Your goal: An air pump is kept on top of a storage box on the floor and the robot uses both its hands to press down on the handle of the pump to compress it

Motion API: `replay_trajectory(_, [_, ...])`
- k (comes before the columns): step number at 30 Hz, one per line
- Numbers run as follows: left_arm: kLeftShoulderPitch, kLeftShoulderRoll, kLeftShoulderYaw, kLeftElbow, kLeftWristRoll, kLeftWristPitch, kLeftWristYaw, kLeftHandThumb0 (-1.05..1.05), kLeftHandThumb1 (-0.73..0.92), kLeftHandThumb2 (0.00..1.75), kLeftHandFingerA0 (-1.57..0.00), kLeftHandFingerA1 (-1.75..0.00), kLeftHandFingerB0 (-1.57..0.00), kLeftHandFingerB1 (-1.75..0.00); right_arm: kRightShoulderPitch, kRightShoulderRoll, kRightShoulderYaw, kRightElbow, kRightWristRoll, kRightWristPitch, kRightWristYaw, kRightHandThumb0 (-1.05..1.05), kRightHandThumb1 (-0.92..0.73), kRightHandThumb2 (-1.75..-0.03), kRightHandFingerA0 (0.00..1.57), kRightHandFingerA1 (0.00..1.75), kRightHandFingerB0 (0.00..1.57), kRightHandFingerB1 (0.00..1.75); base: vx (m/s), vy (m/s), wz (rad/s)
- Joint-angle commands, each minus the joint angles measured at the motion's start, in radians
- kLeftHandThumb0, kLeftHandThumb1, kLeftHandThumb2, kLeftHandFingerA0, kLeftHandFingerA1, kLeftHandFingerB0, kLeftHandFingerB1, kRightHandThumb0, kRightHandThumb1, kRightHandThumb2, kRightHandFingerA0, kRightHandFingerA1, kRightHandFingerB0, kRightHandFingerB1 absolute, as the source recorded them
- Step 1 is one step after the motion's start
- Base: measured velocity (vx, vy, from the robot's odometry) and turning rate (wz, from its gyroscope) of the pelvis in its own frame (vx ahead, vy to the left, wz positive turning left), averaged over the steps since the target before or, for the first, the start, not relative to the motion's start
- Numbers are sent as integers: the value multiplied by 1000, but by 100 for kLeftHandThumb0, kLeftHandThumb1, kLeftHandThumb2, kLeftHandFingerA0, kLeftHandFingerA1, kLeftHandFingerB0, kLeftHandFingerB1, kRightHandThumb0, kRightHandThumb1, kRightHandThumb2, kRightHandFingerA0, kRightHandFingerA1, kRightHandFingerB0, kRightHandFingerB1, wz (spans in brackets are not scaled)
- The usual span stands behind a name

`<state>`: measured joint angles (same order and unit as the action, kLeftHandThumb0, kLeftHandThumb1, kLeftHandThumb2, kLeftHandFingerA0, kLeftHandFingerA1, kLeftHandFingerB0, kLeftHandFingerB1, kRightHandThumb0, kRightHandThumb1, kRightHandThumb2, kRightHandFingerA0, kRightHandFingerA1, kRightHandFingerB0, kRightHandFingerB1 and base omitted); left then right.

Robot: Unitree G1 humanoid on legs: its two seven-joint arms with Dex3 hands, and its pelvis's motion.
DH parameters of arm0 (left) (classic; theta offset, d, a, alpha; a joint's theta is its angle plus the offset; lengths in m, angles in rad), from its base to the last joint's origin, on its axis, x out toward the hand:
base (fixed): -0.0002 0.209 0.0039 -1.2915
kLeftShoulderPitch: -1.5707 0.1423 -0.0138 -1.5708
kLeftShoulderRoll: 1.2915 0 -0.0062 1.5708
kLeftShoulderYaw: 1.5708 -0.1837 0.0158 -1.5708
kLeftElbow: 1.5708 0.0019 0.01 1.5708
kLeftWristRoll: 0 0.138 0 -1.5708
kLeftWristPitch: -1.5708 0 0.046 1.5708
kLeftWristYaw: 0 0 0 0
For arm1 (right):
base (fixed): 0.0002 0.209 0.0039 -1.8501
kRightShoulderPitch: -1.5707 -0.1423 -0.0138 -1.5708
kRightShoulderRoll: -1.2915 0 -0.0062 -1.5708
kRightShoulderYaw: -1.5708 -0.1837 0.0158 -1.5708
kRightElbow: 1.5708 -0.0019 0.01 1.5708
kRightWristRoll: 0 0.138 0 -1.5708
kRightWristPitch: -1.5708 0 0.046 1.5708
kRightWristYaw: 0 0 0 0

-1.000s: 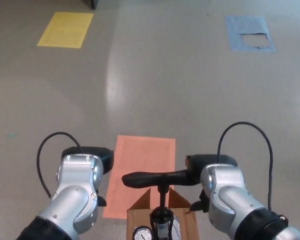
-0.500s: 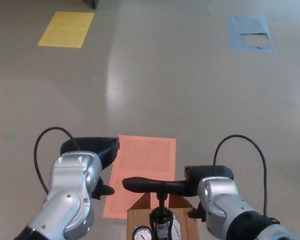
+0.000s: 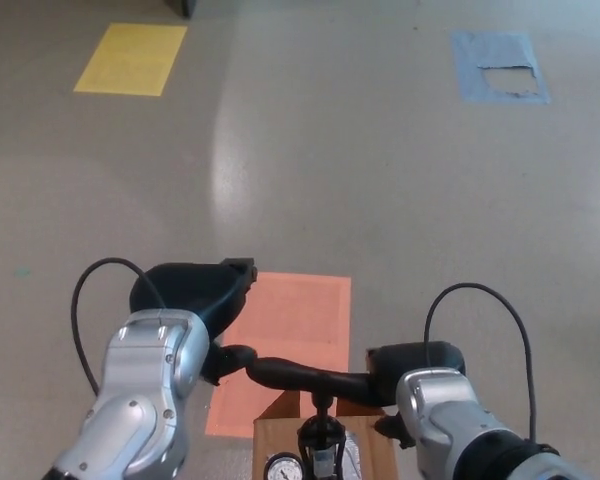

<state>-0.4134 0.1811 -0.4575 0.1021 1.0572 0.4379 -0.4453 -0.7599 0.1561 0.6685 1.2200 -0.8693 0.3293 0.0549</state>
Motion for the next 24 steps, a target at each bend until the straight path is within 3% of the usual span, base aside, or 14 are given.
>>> replay_trajectory(1, [62,28,27,-11,-96,-163,205,-67,71,92,-23,-45,-16,-41,38,17,14,68,14,-69,-120,-35,-51,-105,0,48,0,46,0,0,0])
replay_trajectory(3, [86,40,23,-53,-90,-172,211,-67,71,93,-24,-46,-16,-41,57,22,9,76,24,-72,-137,-36,-49,-105,0,48,0,47,0,0,0])
replay_trajectory(4, [95,44,24,-72,-90,-173,209,-63,83,65,-31,-35,-22,-29,61,24,12,81,22,-75,-142,-36,-49,-105,0,48,0,47,0,0,0])
replay_trajectory(9, [130,74,30,-135,-99,-190,192,-60,81,64,-31,-35,-22,-30,73,41,24,113,24,-79,-152,-36,-49,-105,0,48,0,47,0,0,0])
replay_trajectory(14, [42,79,-13,91,-84,-185,172,-58,83,64,-30,-35,-20,-29,60,33,10,116,39,-102,-170,-36,-48,-104,0,48,0,47,0,0,0])
replay_trajectory(15, [18,62,-26,178,-89,-202,207,-64,87,66,-28,-35,-19,-29,53,30,25,120,27,-107,-156,-83,-66,-95,3,36,6,37,0,0,0])
replay_trajectory(16, [1,52,-33,228,-94,-212,229,-69,75,90,-22,-43,-17,-39,47,27,31,123,21,-109,-149,-76,-66,-98,4,36,9,39,0,0,0])
replay_trajectory(17, [-10,48,-35,248,-97,-216,239,-69,75,90,-22,-43,-17,-39,43,27,31,123,21,-110,-148,-76,-66,-98,4,36,9,39,0,0,0])
replay_trajectory(18, [-25,32,-39,295,-107,-228,256,-62,90,67,-24,-32,-16,-28,41,25,39,125,16,-111,-143,-77,-75,-106,5,28,9,30,0,0,0])
replay_trajectory(20, [-52,5,-45,382,-128,-253,287,-63,92,67,-22,-32,-15,-27,35,23,63,130,-4,-113,-129,-77,-79,-109,5,26,8,27,0,0,0])
replay_trajectory(21, [-70,-9,-42,452,-152,-295,319,-32,63,115,0,-47,0,-46,34,21,74,130,-12,-121,-129,-78,-73,-105,4,27,10,30,0,0,0])
replay_trajectory(24, [-105,-38,-17,594,-209,-377,373,-32,64,116,0,-48,0,-47,32,22,58,122,11,-135,-154,-78,-72,-104,4,27,10,29,0,0,0])
